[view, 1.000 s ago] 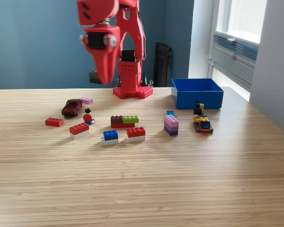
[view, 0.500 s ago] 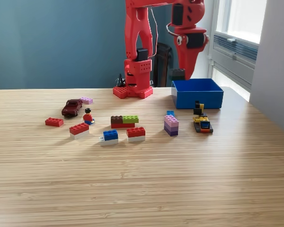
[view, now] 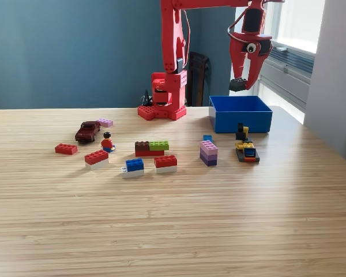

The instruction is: Grasp a lego block and put it in the bin.

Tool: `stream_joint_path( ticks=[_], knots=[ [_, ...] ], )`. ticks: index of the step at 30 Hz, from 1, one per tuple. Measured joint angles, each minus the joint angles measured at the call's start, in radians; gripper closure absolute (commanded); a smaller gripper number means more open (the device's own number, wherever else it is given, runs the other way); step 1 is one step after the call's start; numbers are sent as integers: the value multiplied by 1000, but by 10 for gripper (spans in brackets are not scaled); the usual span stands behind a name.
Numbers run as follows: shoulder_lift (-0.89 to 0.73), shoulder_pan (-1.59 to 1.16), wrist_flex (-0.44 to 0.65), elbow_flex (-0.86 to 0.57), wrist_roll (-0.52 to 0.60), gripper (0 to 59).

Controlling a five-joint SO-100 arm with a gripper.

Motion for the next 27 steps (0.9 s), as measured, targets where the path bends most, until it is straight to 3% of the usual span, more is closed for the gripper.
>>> stream_joint_path(
  ticks=[7,11,14,19,23,25,27],
  knots=[
    [0,-64,0,2,-40,582],
    [0,-66,-9,2,-63,391],
    [0,-66,-9,2,-78,312],
    [0,-66,-9,2,-87,309],
    [0,-64,-9,2,-87,349],
    [0,-64,-9,2,-87,379],
    [0,-63,-9,2,-87,451]
  ],
)
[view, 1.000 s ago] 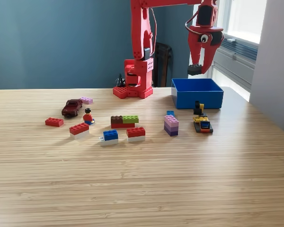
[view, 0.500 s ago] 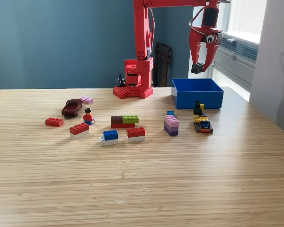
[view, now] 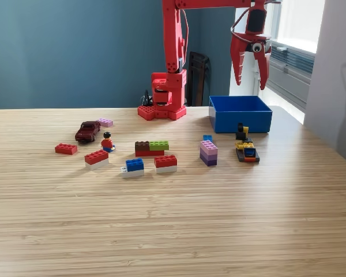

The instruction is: Grasp a lego block and put it in the bin.

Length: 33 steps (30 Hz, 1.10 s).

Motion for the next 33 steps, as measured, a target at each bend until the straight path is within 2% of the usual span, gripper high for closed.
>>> stream_joint_path(
  ticks=[5,10,16,33],
  knots=[
    [0,80,0,0,15,585],
    [0,147,0,0,17,585],
    [0,522,0,0,-18,585],
    [0,1190,-28,-37,-268,585]
  ],
)
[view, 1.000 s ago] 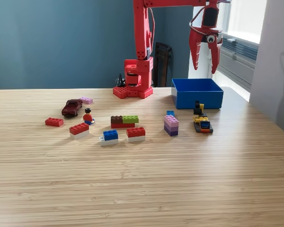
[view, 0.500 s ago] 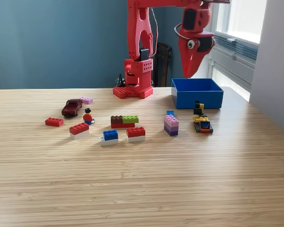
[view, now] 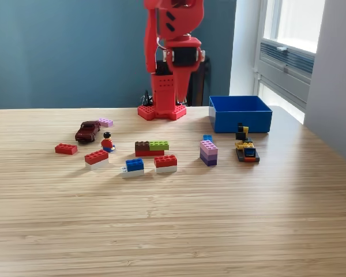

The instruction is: Grasp a lego block and put it in the bin.

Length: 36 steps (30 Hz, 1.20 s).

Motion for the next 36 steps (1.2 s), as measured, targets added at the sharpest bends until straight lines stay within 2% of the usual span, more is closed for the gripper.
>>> stream_joint_path(
  ticks=[8,36],
  knots=[
    [0,124,-37,0,-58,585],
    [0,147,-64,43,-58,585]
  ],
)
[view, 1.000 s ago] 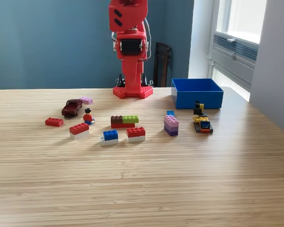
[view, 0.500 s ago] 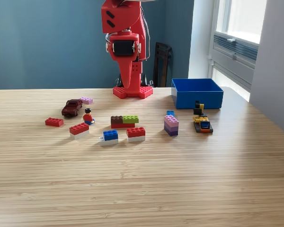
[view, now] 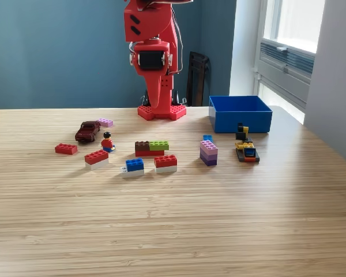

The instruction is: Grasp a lego block and put it in the bin.

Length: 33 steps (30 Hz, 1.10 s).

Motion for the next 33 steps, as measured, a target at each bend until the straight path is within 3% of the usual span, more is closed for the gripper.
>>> stream_joint_path(
  ticks=[15,23,33],
  knots=[
    [0,55,-32,41,0,585],
    [0,109,-92,41,-84,585],
    [0,-106,-101,41,-189,585]
  ],
)
